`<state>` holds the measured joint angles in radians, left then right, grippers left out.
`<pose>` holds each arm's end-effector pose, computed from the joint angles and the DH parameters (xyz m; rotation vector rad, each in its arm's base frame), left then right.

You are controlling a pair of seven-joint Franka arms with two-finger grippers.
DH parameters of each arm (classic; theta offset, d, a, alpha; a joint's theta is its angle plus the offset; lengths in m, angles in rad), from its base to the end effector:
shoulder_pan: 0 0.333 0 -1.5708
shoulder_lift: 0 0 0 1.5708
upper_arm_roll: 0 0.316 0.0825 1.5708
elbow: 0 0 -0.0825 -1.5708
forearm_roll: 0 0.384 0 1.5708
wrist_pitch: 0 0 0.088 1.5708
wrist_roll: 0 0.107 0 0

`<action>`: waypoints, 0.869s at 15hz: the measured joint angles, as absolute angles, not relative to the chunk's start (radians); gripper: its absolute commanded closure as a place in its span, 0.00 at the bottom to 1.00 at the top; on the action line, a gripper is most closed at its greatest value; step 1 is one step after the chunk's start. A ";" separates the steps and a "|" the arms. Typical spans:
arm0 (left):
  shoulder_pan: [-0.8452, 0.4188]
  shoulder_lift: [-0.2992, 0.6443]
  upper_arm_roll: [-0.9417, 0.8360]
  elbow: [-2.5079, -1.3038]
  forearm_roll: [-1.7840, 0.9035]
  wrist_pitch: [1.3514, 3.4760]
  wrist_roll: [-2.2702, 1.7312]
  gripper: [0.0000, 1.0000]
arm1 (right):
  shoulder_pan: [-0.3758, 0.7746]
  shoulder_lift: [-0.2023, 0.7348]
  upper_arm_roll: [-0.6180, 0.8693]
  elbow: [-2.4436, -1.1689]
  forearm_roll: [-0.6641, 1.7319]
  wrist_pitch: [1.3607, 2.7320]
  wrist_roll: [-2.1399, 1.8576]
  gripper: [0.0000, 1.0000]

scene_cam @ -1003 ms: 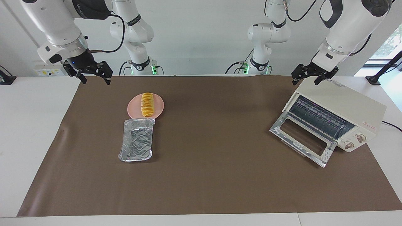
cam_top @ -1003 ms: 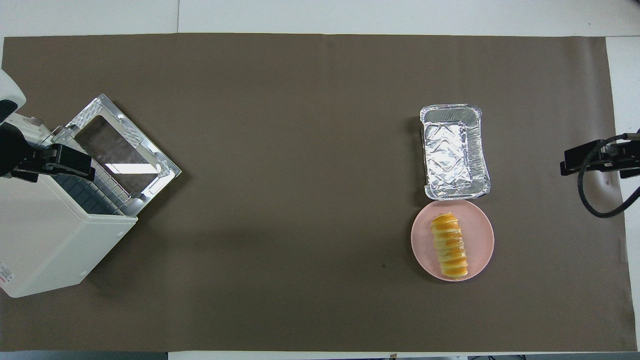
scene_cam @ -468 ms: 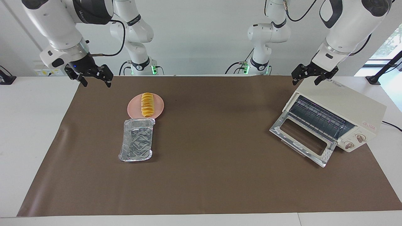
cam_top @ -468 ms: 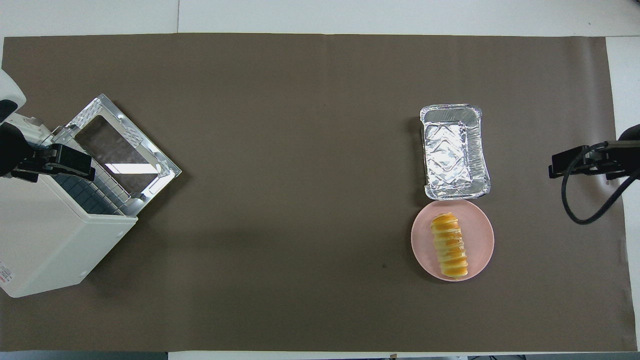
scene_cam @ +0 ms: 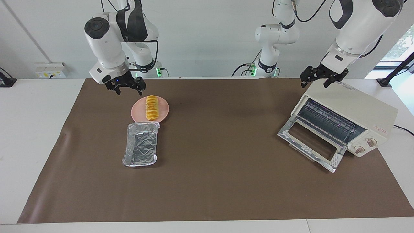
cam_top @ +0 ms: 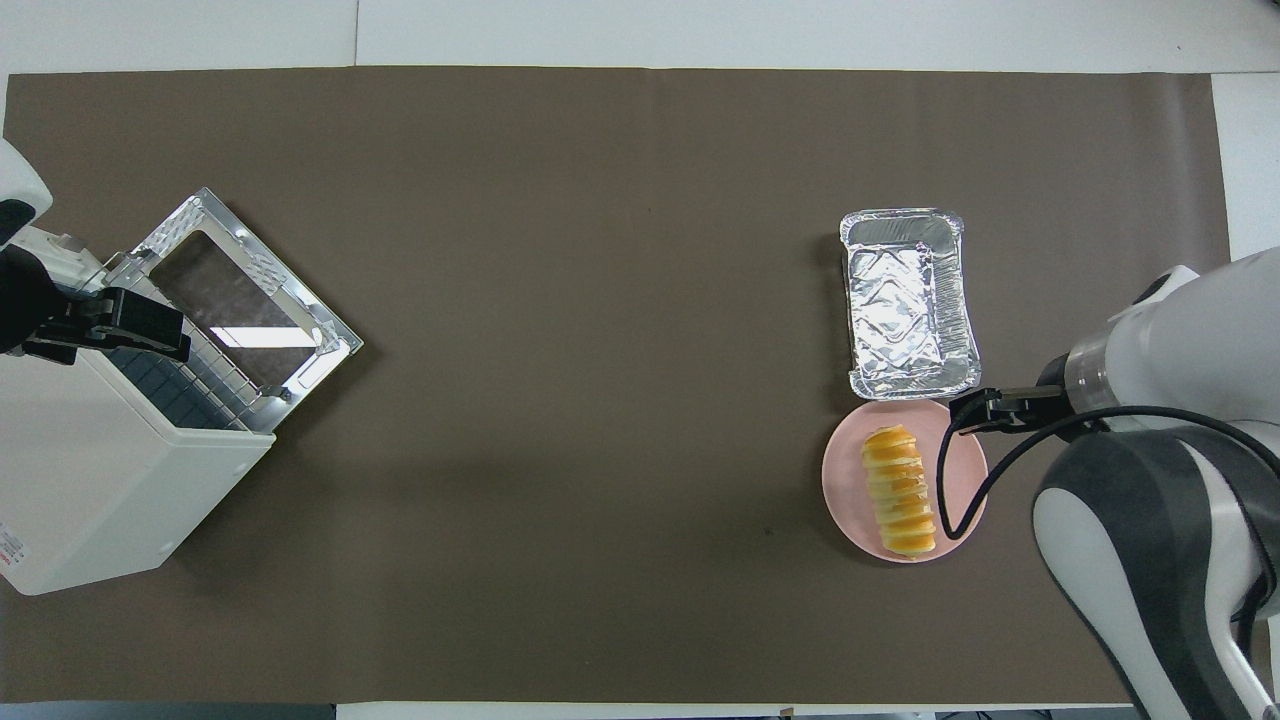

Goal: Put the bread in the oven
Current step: 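Lower the right gripper and grasp the yellow bread rolls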

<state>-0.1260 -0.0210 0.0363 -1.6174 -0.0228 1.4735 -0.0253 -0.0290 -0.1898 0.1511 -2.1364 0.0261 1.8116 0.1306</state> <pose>0.5337 -0.0504 0.6063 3.1175 -0.1018 -0.1937 0.4778 0.0636 0.4757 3.1138 -0.0328 -0.2113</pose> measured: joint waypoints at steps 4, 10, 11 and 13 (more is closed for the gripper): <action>-0.126 -0.021 0.036 -1.617 -0.023 1.474 -0.025 0.00 | -0.021 -0.183 0.151 -2.308 0.084 2.014 0.131 0.00; -0.126 -0.021 0.036 -1.617 -0.023 1.474 -0.025 0.00 | 0.035 -0.126 0.151 -2.412 0.093 2.231 0.130 0.00; -0.126 -0.021 0.036 -1.617 -0.023 1.474 -0.025 0.00 | 0.043 -0.116 0.151 -2.419 0.094 2.241 0.130 0.00; -0.126 -0.021 0.036 -1.617 -0.023 1.474 -0.025 0.00 | 0.046 -0.106 0.151 -2.441 0.097 2.249 0.131 0.00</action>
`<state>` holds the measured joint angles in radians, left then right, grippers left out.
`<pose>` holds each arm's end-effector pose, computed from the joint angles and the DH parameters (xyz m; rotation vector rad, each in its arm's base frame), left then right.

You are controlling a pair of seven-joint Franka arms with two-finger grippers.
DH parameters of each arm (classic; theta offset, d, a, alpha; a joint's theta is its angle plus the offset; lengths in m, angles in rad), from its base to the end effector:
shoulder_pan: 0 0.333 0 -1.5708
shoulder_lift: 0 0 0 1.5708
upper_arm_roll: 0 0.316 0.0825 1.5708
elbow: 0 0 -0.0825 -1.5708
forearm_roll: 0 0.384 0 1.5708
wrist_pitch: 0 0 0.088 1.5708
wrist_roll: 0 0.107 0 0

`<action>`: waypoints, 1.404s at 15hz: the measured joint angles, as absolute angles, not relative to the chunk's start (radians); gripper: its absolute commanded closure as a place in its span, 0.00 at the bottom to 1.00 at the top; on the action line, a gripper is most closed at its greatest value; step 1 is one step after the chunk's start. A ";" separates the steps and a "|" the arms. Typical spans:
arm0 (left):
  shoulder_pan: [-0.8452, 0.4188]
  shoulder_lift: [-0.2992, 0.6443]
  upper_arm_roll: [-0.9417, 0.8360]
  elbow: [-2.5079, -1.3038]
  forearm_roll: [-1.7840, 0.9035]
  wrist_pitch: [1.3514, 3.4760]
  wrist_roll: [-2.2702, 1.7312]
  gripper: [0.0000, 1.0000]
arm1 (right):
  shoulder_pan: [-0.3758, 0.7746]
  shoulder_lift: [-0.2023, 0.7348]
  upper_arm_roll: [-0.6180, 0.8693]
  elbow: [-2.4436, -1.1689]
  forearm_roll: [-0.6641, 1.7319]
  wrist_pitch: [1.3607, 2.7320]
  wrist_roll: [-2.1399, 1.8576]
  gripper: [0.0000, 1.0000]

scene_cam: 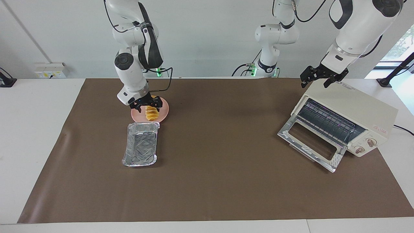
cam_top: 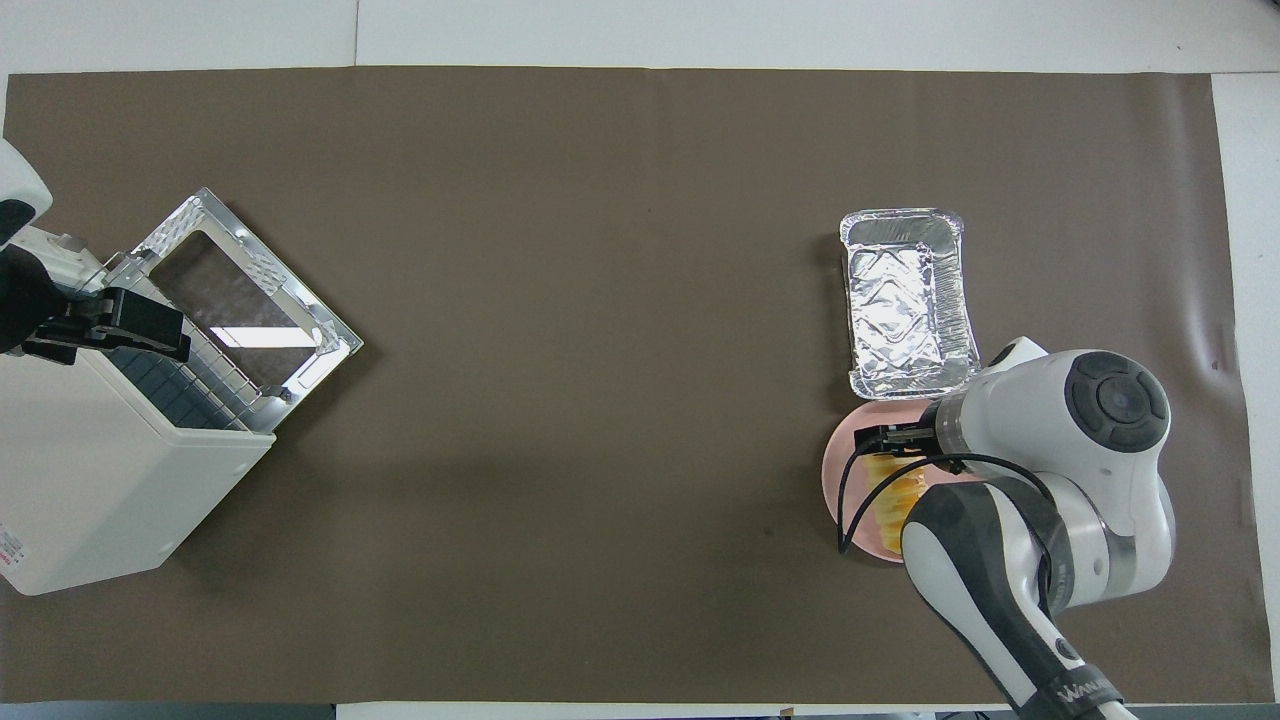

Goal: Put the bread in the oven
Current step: 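Lower the right gripper and grasp the yellow bread rolls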

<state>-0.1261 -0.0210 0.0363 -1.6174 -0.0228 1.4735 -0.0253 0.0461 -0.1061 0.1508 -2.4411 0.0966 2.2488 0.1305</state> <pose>0.5337 -0.0505 0.6063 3.1175 -0.1019 -0.1937 0.4521 0.0926 0.3351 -3.0963 -0.0015 0.1470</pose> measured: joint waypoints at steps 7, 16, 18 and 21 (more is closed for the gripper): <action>-0.126 -0.021 0.036 -1.617 -0.023 1.474 -0.025 0.00 | 0.047 -0.106 0.151 -2.500 0.130 2.253 0.130 0.06; -0.126 -0.021 0.036 -1.617 -0.023 1.474 -0.025 0.00 | 0.047 -0.116 0.149 -2.554 0.226 2.314 0.134 1.00; -0.126 -0.021 0.036 -1.617 -0.023 1.474 -0.025 0.00 | 0.047 -0.125 0.149 -2.544 0.234 2.298 0.149 1.00; -0.126 -0.021 0.036 -1.617 -0.023 1.474 -0.025 0.00 | 0.047 -0.167 0.149 -2.473 0.234 2.169 0.185 1.00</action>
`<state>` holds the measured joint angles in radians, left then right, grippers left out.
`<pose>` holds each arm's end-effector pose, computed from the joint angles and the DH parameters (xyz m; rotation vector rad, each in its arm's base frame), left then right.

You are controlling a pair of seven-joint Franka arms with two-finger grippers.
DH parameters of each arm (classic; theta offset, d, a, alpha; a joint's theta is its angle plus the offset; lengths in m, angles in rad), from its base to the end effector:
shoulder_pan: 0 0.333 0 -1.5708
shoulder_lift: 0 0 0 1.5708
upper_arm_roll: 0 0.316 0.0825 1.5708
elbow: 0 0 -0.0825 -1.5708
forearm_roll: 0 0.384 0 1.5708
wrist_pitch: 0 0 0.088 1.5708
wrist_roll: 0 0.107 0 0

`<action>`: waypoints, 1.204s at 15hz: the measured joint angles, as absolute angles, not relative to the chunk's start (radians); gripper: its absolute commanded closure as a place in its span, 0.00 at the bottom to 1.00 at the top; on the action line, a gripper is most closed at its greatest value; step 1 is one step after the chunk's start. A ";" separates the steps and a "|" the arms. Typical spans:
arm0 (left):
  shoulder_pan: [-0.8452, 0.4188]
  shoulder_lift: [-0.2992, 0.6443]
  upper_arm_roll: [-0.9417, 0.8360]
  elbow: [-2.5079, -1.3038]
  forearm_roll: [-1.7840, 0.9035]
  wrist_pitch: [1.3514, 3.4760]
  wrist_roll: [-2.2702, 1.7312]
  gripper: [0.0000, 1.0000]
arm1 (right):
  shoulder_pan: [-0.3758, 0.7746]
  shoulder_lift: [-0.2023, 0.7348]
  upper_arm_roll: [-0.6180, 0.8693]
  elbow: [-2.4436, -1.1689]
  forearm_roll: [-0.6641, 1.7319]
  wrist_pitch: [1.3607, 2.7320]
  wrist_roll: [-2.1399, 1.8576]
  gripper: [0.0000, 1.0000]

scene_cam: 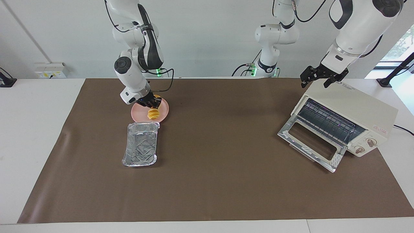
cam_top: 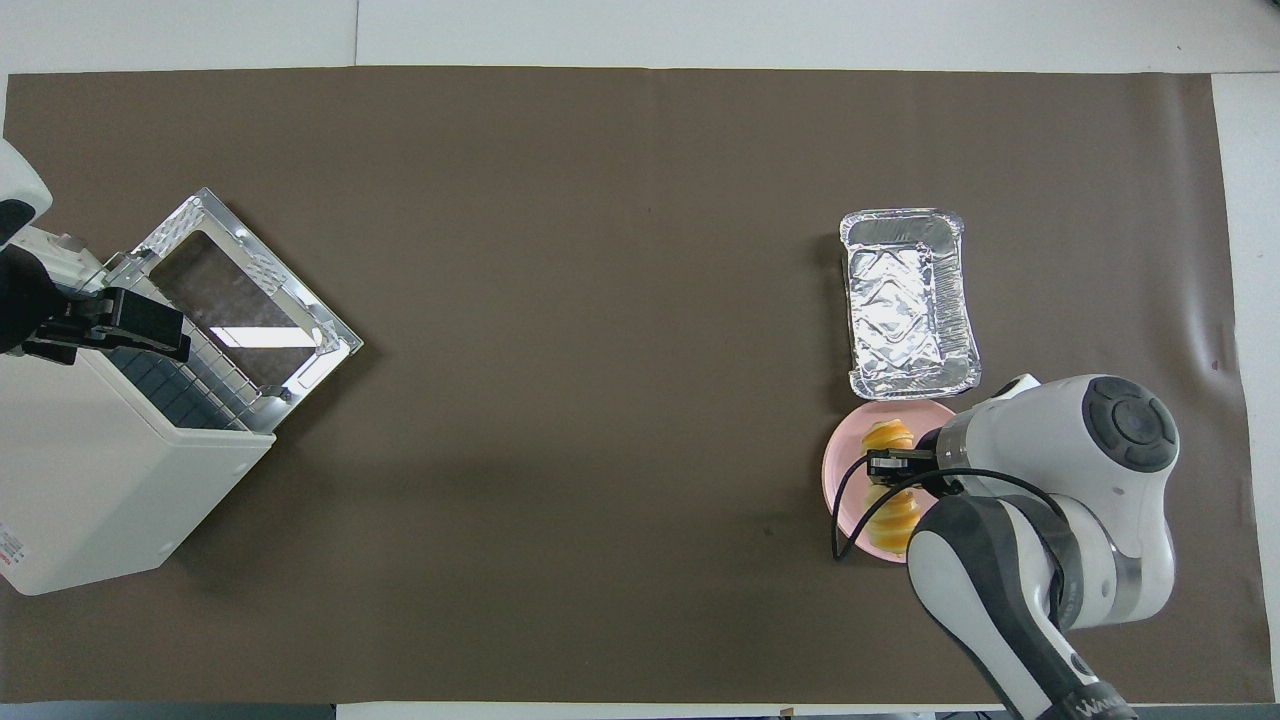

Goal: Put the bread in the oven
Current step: 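Lower the right gripper and grasp the yellow bread rolls, then lift the bread rolls and lower them into the foil tray, then release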

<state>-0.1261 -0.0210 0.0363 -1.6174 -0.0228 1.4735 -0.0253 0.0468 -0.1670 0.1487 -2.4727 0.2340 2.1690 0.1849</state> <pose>0.5337 -0.0505 0.6063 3.1175 -0.1019 -0.1937 0.4323 0.0942 0.3438 -2.9936 0.2077 0.2461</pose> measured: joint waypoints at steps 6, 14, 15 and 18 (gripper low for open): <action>-0.126 -0.021 0.036 -1.617 -0.023 1.474 -0.025 0.00 | -0.018 -0.172 0.142 -2.186 0.216 1.960 0.146 1.00; -0.126 -0.021 0.036 -1.617 -0.023 1.474 -0.025 0.00 | -0.067 0.231 0.137 -1.842 0.187 2.091 0.021 1.00; -0.126 -0.021 0.036 -1.617 -0.023 1.474 -0.025 0.00 | -0.061 0.266 0.138 -1.834 0.186 2.125 0.021 1.00; -0.126 -0.021 0.036 -1.617 -0.023 1.474 -0.025 0.00 | -0.032 0.343 0.138 -1.831 0.186 2.192 0.025 1.00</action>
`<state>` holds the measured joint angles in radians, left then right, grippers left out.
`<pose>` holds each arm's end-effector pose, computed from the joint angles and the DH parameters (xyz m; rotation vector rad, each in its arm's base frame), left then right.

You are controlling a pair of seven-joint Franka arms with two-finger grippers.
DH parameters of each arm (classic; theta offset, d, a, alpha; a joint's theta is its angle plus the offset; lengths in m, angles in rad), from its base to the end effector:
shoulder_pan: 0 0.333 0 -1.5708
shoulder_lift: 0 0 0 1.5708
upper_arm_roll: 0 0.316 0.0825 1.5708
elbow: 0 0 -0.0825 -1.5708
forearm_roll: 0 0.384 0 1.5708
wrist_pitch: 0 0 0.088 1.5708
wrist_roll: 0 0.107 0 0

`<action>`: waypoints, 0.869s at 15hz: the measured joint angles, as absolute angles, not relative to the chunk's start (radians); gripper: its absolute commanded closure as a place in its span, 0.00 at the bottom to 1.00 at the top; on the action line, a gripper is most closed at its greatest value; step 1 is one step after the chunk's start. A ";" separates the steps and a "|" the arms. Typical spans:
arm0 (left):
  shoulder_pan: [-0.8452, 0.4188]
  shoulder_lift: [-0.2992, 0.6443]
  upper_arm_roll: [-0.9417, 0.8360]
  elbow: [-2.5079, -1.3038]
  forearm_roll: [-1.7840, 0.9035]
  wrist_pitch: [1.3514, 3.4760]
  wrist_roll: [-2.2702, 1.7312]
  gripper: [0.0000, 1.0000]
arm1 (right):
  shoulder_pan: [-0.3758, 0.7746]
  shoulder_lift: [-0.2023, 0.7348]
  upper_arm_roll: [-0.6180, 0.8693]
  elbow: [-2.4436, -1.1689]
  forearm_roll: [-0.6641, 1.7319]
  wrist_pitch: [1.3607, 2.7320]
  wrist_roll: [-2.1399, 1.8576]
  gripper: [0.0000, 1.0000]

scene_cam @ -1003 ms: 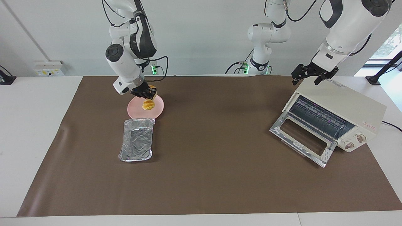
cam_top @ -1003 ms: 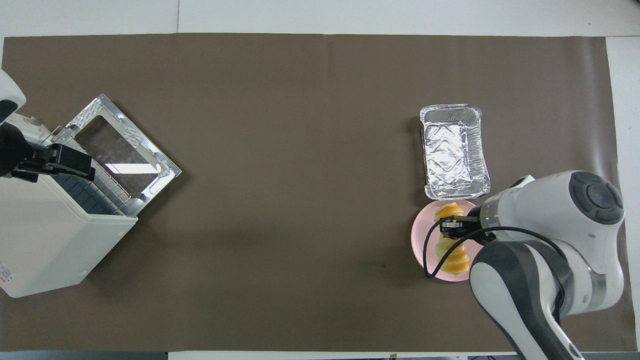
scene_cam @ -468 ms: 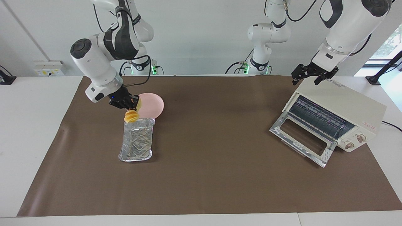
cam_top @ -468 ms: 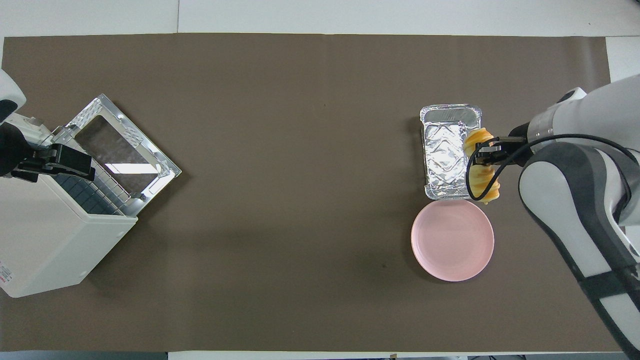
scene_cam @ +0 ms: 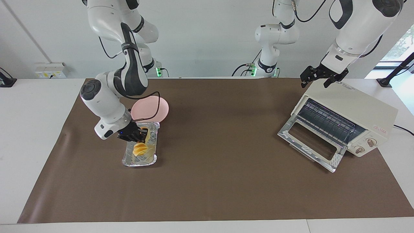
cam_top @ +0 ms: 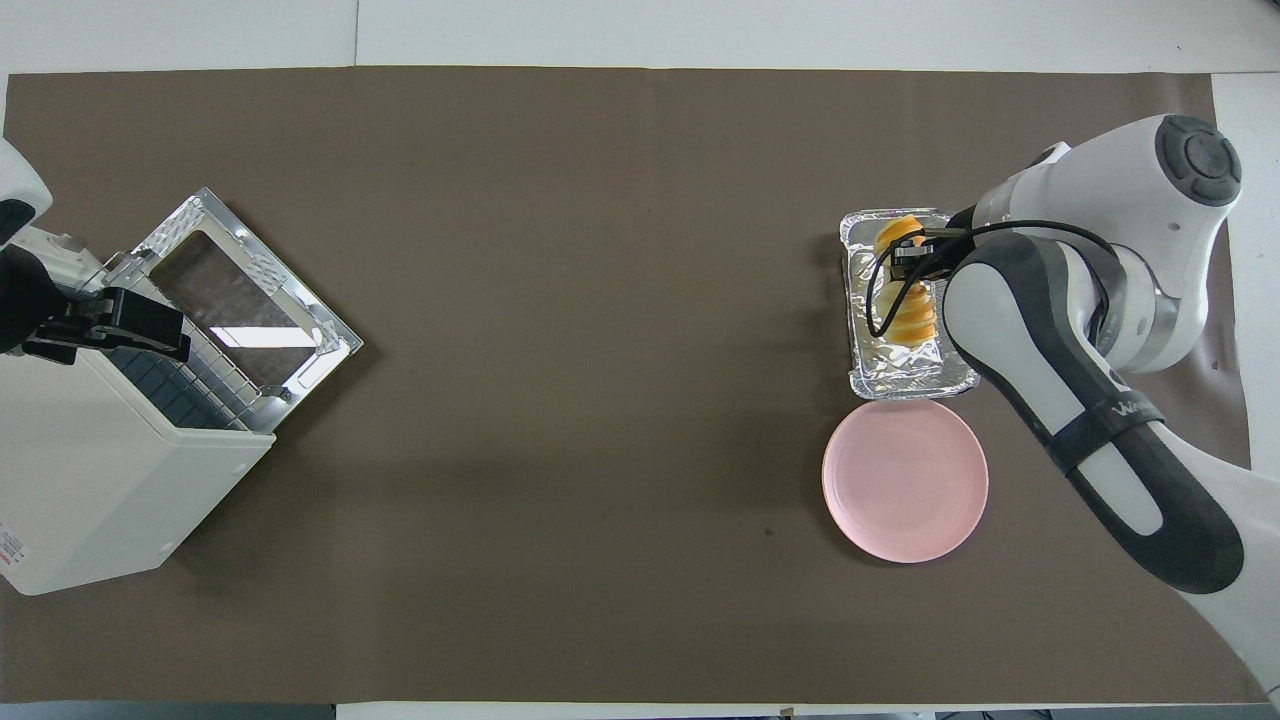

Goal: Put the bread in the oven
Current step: 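Lift the bread rolls and lower them into the foil tray, then release, then grasp the foil tray with the right gripper and slide it toward the left arm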

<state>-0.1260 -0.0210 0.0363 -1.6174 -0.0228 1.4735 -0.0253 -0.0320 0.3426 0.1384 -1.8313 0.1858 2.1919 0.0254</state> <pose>0.5337 -0.0504 0.6063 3.1175 -0.1018 -0.1937 0.6335 0.0684 0.3504 -2.9419 0.0506 -0.0091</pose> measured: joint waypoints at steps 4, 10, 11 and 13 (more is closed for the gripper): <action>-0.126 -0.021 0.036 -1.617 -0.023 1.474 -0.025 0.00 | -0.022 0.367 0.138 -1.848 0.171 2.193 0.027 1.00; -0.126 -0.021 0.036 -1.617 -0.023 1.474 -0.025 0.00 | -0.021 0.367 0.138 -1.900 0.169 2.254 0.027 0.00; -0.126 -0.021 0.036 -1.617 -0.023 1.474 -0.025 0.00 | -0.021 0.367 0.138 -1.906 0.169 2.256 0.027 0.00; -0.126 -0.021 0.036 -1.617 -0.023 1.474 -0.025 0.00 | -0.021 0.365 0.138 -1.904 0.153 2.255 0.027 0.00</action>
<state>-0.1260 -0.0210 0.0363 -1.6174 -0.0228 1.4735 -0.0253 -0.0207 0.3654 0.1377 -1.9037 0.1529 2.2551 0.0268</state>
